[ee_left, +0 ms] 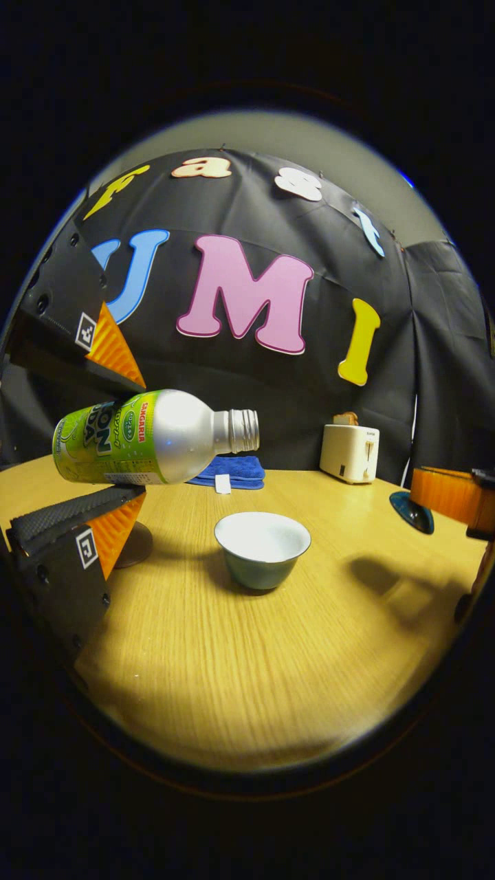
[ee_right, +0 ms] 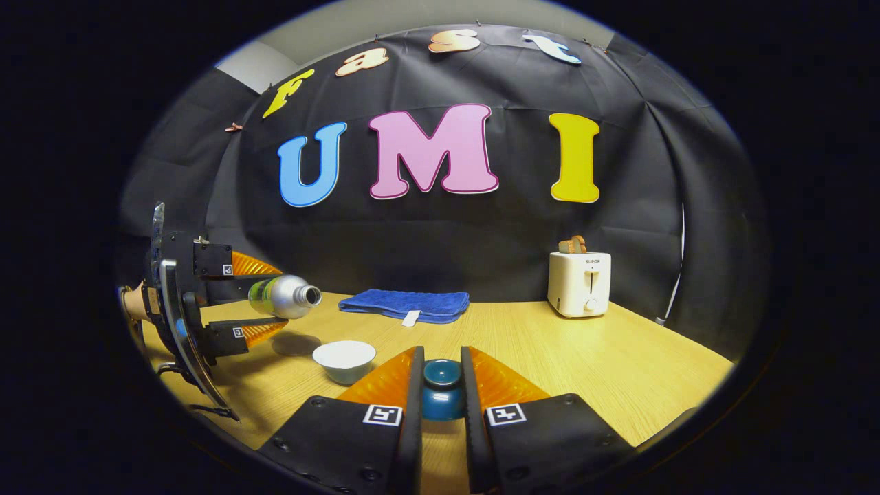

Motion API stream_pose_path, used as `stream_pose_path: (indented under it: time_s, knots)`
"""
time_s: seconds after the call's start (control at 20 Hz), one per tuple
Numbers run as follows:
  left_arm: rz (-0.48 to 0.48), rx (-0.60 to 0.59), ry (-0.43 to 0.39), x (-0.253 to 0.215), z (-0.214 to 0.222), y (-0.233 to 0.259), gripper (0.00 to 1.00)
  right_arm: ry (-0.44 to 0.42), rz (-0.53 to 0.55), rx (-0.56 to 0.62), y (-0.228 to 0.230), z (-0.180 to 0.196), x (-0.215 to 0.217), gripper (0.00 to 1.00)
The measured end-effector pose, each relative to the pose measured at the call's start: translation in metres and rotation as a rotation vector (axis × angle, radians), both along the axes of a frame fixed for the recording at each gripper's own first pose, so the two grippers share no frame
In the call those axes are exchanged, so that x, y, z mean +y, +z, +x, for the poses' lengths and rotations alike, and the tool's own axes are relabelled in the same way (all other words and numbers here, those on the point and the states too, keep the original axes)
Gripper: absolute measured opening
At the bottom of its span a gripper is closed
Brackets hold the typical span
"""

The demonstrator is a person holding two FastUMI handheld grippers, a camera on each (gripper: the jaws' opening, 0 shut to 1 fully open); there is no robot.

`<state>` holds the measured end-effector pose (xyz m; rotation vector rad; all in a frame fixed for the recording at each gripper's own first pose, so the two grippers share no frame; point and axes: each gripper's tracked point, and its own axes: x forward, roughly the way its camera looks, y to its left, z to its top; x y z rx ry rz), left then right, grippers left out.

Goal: Open the teacup lid with one hand, grasp the water bottle and pour water into the teacup with the other hand; after pouring, place the water bottle on the coaster and then close the teacup lid.

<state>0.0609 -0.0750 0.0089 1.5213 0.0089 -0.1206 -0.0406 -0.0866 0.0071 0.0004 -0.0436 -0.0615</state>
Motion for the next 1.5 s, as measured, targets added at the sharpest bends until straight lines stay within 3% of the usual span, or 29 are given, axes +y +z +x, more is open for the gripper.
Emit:
stream_pose_path:
  time_s: [0.8, 1.5]
  knots:
    - [0.399, 0.012, -0.007, 0.009, 0.019, 0.01, 0.78, 0.009, 0.0, 0.001, 0.0, 0.0, 0.002, 0.3]
    - [0.614, -0.021, -0.023, 0.008, 0.024, 0.026, 0.78, 0.012, 0.0, 0.001, 0.0, 0.0, 0.002, 0.3]
